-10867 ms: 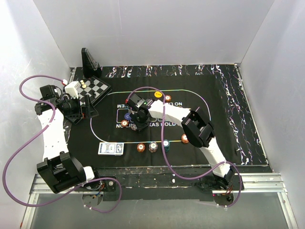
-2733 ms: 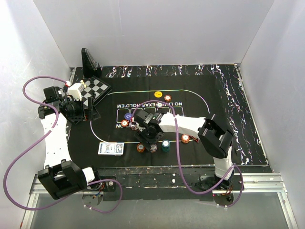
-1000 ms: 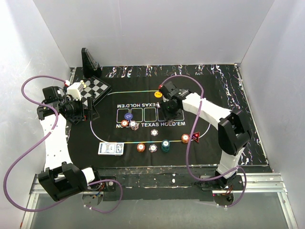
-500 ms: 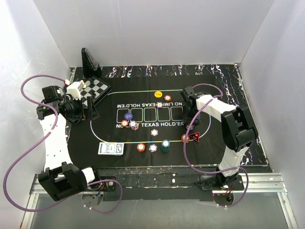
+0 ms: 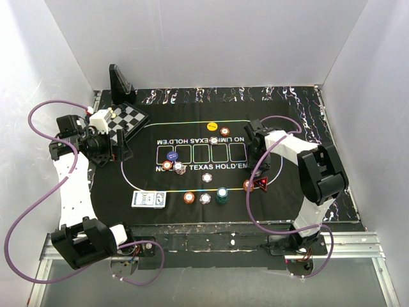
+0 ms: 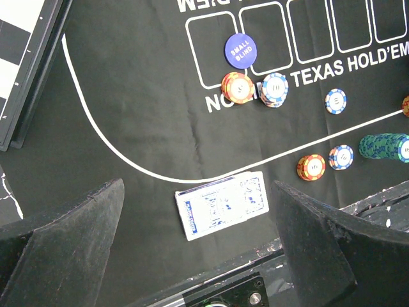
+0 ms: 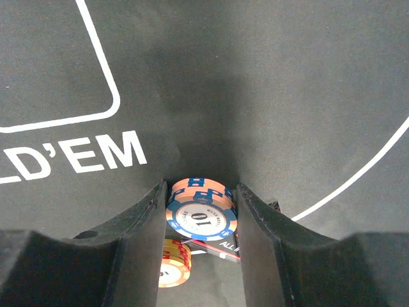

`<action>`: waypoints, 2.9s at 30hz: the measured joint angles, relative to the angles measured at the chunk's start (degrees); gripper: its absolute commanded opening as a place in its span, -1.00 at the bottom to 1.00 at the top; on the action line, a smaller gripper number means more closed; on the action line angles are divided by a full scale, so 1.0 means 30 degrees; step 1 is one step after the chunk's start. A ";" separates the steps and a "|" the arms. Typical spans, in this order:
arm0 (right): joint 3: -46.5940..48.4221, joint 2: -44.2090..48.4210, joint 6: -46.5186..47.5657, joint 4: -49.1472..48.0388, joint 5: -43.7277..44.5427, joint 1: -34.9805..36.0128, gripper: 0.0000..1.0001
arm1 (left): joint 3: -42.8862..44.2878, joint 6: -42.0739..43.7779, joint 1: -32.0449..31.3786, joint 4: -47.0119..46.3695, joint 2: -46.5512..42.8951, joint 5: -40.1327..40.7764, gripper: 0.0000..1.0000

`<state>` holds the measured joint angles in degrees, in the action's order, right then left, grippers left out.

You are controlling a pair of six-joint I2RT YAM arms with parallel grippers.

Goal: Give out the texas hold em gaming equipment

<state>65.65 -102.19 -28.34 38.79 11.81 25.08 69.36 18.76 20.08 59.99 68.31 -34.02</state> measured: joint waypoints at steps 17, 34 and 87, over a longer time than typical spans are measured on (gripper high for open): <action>0.4284 0.0976 0.0000 0.1603 0.1392 0.2834 0.26 | -0.0015 0.0036 0.0000 -0.0007 0.0087 0.0000 0.99; 1.0724 -0.6207 -0.0204 0.2929 -0.0160 0.7905 0.22 | -0.0182 0.0036 0.0000 -0.0029 0.0087 0.0066 0.99; 0.6696 -0.4503 -0.1639 0.1778 -0.0838 1.1941 -0.03 | -0.0510 0.0051 0.0000 -0.0022 -0.0495 0.0168 0.99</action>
<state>85.73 -115.70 -33.26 44.12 9.30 60.90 67.83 18.92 20.08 59.92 66.83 -33.52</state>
